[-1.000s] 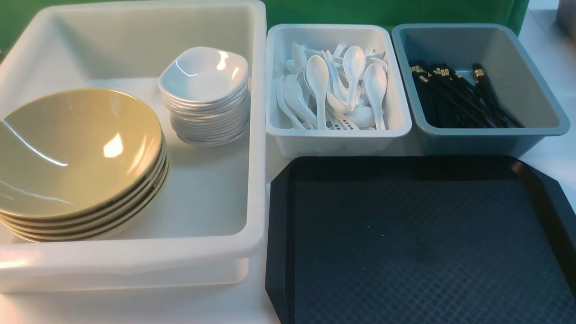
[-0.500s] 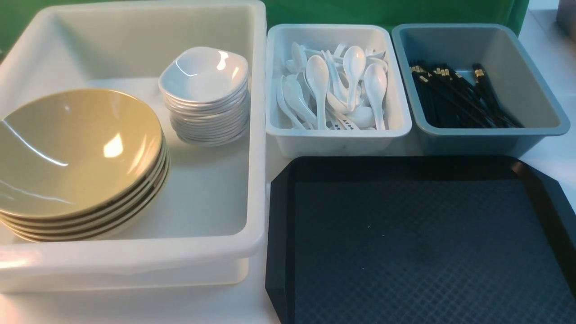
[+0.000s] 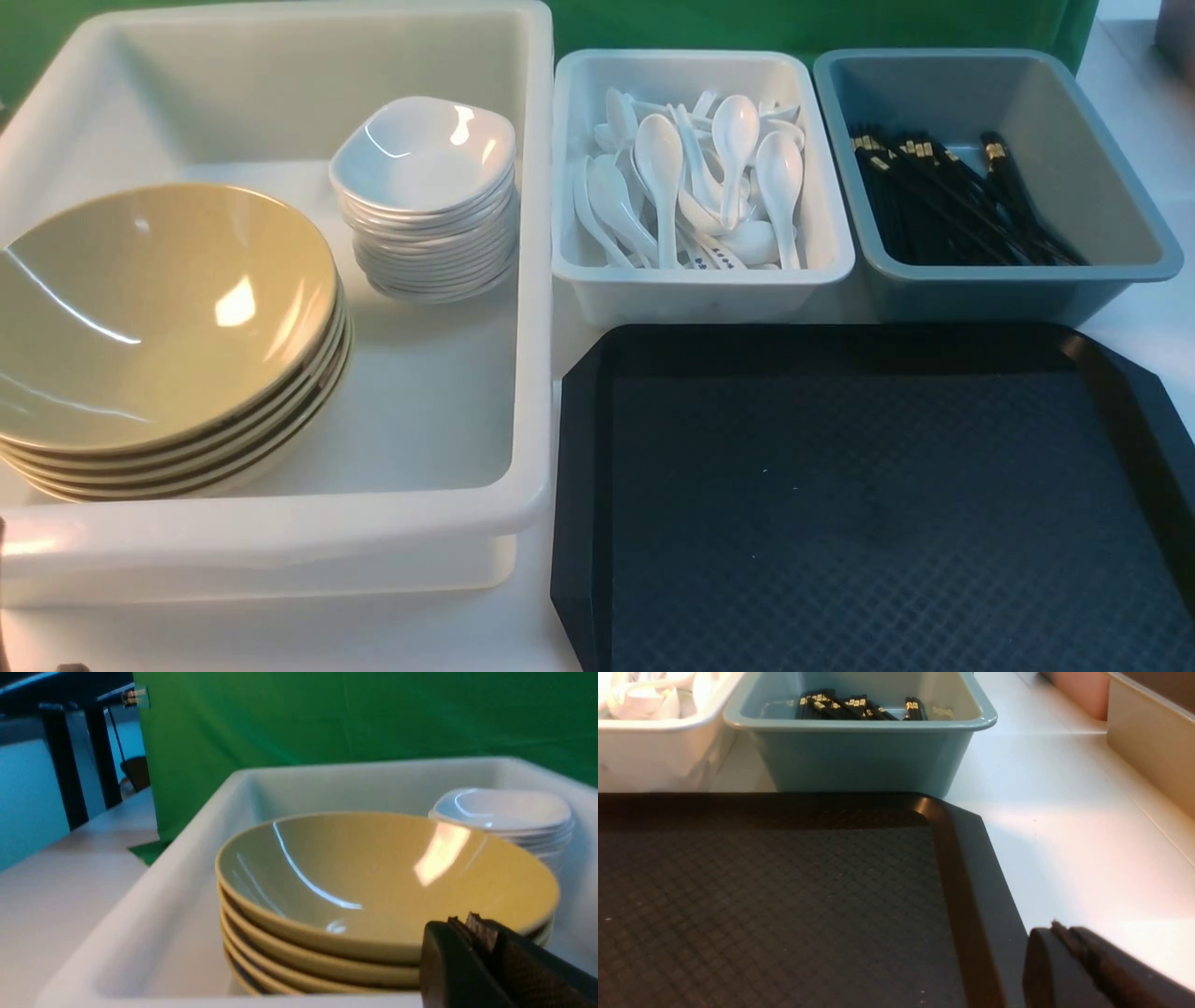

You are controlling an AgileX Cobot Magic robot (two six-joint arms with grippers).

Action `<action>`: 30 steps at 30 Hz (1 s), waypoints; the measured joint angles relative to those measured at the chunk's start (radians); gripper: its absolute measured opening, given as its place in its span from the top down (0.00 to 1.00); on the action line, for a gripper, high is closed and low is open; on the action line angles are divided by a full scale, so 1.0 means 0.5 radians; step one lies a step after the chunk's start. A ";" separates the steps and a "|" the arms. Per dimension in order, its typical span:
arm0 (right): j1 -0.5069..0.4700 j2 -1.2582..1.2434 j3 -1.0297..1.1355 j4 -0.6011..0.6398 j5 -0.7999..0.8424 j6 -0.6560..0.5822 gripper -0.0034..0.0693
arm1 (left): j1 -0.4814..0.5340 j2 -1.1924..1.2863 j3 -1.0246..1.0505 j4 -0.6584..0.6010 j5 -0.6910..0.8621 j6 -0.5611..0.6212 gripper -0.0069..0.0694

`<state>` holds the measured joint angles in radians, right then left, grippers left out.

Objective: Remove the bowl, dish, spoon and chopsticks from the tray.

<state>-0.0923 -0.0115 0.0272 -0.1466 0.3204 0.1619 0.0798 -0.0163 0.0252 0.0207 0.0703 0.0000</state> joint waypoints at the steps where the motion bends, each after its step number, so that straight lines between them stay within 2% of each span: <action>1: 0.000 0.000 0.000 0.000 0.000 0.000 0.86 | 0.000 0.000 0.000 0.013 0.057 -0.011 0.92; 10: 0.000 0.000 0.000 0.000 0.000 0.000 0.84 | -0.104 0.000 0.000 -0.023 0.470 -0.037 0.92; 30: 0.000 0.000 0.000 0.000 0.000 0.000 0.81 | -0.099 0.002 0.000 -0.041 0.476 -0.021 0.92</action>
<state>-0.0923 -0.0115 0.0272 -0.1466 0.3204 0.1619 0.0304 -0.0154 0.0252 0.0000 0.3085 -0.0103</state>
